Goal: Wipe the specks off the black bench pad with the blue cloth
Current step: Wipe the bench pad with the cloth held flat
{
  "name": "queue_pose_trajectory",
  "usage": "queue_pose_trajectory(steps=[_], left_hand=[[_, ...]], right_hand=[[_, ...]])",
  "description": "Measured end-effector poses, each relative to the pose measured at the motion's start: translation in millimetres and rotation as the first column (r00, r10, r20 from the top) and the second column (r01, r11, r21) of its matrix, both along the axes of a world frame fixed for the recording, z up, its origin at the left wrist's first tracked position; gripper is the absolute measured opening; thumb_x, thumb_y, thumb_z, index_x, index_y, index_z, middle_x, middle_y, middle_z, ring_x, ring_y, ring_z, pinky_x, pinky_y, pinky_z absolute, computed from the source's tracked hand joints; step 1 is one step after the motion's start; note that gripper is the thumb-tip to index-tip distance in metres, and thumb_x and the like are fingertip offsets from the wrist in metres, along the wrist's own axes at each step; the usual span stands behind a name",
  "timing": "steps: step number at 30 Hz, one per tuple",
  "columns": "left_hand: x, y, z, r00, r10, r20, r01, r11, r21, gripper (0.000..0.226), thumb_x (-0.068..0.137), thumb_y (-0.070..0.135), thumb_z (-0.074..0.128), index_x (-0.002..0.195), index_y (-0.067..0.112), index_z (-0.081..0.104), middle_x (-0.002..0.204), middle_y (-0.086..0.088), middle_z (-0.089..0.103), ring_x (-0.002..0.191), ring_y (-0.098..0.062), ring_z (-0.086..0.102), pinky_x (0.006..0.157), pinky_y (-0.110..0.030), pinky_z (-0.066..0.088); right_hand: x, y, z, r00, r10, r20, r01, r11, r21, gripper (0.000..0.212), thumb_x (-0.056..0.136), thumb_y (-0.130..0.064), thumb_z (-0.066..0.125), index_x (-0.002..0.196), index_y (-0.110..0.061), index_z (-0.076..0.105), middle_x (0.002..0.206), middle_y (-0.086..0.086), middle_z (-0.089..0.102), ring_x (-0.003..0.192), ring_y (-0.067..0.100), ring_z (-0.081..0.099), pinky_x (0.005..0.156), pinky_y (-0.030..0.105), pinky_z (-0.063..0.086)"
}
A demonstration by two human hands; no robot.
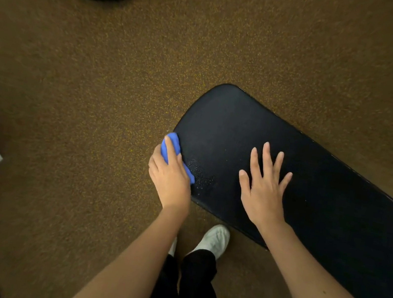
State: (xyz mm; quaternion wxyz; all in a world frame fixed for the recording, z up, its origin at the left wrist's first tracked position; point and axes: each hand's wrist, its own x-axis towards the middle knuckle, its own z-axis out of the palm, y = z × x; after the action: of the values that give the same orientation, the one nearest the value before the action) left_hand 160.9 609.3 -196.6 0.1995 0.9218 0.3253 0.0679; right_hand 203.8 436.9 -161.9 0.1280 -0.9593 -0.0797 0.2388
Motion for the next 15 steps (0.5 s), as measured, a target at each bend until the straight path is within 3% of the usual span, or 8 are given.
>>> queue_pose_trajectory(steps=[7, 11, 15], left_hand=[[-17.3, 4.7, -8.4, 0.982, -0.175, 0.071, 0.175, 0.985, 0.013, 0.044, 0.096, 0.018, 0.032, 0.136, 0.000, 0.034, 0.133, -0.035, 0.040, 0.120, -0.050, 0.042, 0.098, -0.056, 0.038], [-7.5, 10.4, -5.8, 0.994, -0.058, 0.093, 0.068, 0.991, -0.111, 0.047, 0.097, 0.020, 0.031, 0.139, 0.000, 0.034, 0.138, -0.031, 0.037, 0.125, -0.046, 0.038, 0.102, -0.053, 0.036], [-31.8, -29.2, 3.0, 0.979, 0.175, 0.101, -0.138, 0.945, -0.297, 0.048, 0.098, 0.014, 0.039, 0.144, 0.004, 0.026, 0.143, -0.029, 0.029, 0.130, -0.044, 0.031, 0.105, -0.050, 0.031]], right_hand=[[-1.0, -1.1, 2.4, 1.000, 0.007, 0.007, -0.007, 1.000, -0.013, 0.059, 0.097, -0.042, 0.025, 0.149, -0.021, 0.006, 0.158, 0.000, -0.010, 0.142, 0.027, -0.017, 0.111, 0.055, -0.004], [-5.9, -6.8, 5.8, 1.000, -0.008, 0.012, 0.008, 1.000, 0.021, 0.058, 0.097, -0.039, 0.025, 0.149, -0.018, 0.010, 0.158, 0.000, -0.007, 0.143, 0.025, -0.014, 0.113, 0.051, -0.002], [-17.7, -7.9, 8.3, 0.998, -0.060, 0.003, 0.059, 0.997, 0.052, 0.056, 0.098, -0.036, 0.029, 0.149, -0.017, 0.012, 0.158, 0.001, -0.006, 0.143, 0.024, -0.014, 0.114, 0.048, -0.001]])
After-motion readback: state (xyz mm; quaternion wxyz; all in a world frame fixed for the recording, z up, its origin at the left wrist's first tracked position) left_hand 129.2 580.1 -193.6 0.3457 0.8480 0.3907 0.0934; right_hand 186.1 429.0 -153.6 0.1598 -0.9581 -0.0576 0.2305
